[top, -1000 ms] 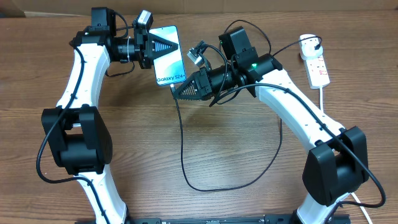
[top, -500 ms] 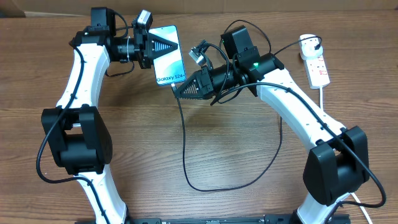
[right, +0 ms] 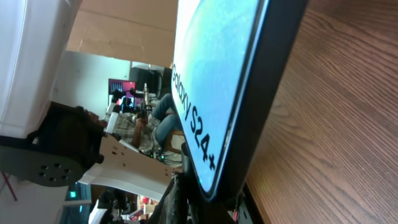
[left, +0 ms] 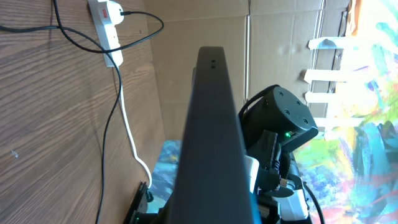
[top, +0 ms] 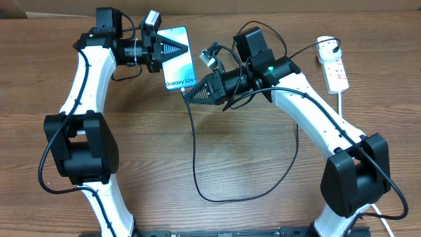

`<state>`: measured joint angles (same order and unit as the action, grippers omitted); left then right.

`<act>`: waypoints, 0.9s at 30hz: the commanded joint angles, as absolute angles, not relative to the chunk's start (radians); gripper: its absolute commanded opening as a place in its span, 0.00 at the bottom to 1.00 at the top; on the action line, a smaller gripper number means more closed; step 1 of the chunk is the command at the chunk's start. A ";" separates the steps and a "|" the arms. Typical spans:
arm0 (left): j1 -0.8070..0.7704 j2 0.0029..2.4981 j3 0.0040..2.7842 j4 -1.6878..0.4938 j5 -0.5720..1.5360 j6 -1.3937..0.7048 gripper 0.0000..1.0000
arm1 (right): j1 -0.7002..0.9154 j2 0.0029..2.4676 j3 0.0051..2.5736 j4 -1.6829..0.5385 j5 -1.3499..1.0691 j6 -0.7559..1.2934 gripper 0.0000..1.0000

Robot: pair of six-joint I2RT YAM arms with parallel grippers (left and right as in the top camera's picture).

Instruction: Plug charger to phone and switch on socket

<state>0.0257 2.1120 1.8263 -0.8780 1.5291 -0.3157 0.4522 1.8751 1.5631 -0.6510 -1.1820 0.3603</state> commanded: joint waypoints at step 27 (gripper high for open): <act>0.003 2.074 1.841 -0.881 1.562 -0.322 0.04 | 0.438 1.901 1.563 -0.636 -1.135 0.405 0.04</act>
<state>0.0257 2.1120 1.8263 -0.8749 1.5173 -0.3157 0.4522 1.8778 1.5631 -0.6479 -1.1709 0.3931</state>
